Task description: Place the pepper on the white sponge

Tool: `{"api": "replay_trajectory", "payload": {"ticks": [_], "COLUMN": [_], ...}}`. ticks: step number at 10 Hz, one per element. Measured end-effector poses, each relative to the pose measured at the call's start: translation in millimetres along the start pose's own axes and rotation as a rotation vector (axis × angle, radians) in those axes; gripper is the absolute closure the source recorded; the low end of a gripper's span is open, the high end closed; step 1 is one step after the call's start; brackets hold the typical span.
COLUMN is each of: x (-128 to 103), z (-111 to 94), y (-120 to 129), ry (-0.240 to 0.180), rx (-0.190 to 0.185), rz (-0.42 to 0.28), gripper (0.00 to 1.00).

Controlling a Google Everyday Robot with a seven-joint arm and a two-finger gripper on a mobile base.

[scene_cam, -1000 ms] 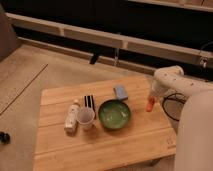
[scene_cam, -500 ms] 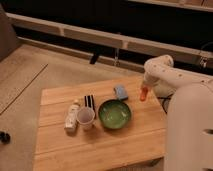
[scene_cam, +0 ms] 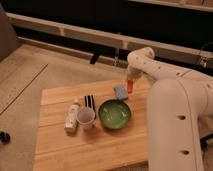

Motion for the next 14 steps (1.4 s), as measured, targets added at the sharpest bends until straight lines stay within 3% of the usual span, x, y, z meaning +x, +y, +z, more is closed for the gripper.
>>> {"api": "replay_trajectory", "payload": {"ticks": [2,4,5,10,14], "x": [21.6,41.7,48.9,38.7,29.6], "z": [27.4,48.4,58.2,64.9,63.6], "y": [26.0,32.1,30.9,30.9,37.6], "ry": [0.070,0.129,0.155,0.153,0.145], "rx": [-0.067,-0.100,-0.109,-0.101,-0.100], "rz": [-0.031,-0.036,-0.040,-0.096,-0.137], "gripper": [1.00,0.98,0.88,0.40,0.37]}}
